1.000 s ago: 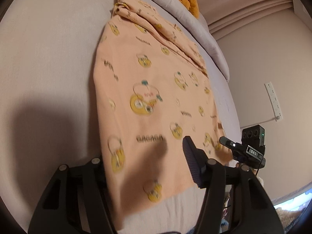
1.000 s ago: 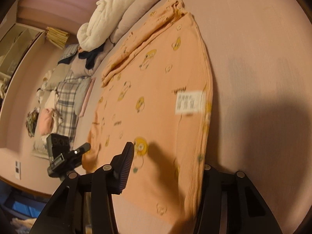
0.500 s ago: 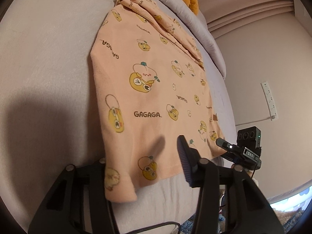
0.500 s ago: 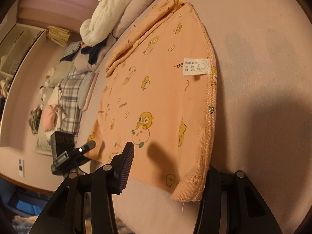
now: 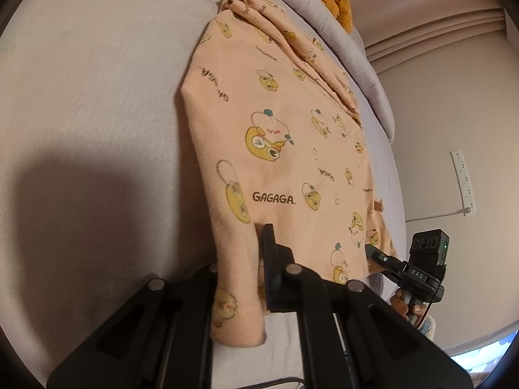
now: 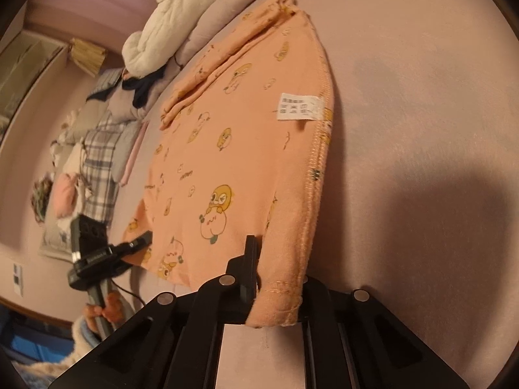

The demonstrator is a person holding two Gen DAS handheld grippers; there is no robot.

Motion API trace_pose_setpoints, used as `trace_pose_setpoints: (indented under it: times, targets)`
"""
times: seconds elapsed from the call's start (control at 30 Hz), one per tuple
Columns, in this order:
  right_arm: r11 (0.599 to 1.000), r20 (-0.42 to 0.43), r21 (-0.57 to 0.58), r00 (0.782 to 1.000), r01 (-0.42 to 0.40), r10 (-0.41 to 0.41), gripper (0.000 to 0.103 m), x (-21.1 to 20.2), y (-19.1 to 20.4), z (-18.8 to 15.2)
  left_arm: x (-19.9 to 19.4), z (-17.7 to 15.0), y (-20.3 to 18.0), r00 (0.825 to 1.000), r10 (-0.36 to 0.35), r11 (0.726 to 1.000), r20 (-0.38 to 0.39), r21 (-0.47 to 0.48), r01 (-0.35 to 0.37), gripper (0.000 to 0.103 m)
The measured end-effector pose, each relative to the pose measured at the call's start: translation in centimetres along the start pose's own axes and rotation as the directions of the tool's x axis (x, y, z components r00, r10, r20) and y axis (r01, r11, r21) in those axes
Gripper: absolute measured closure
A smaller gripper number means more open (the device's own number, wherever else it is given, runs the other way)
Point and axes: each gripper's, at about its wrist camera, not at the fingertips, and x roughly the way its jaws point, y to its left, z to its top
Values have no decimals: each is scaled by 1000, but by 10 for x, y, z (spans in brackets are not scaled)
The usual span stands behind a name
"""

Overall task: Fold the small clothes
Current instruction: 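Grasp the shirt hem with the left gripper while the right gripper grasps the hem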

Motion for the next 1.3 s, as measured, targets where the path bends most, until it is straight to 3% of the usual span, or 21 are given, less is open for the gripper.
trace_pose_setpoints:
  times: [0.53,0.83,1.07,1.3]
  targets:
    - [988,106,36,984,-148,144,95,-17,4,10,-18,8,-9,986,-158,987,49,-4,159,98]
    - [978,155,39,968,-207,199,95,-22,8,20,-27,21,-10,964,-248,968,100,-20,251,98]
    - [973,194,46,957,-227,214,95,-29,6,33,-29,32,-10,951,-284,956,119,-35,290,98]
    - [972,239,2,944,-233,226,95,-32,19,69,-35,64,-19,943,-298,954,148,-1,301,98]
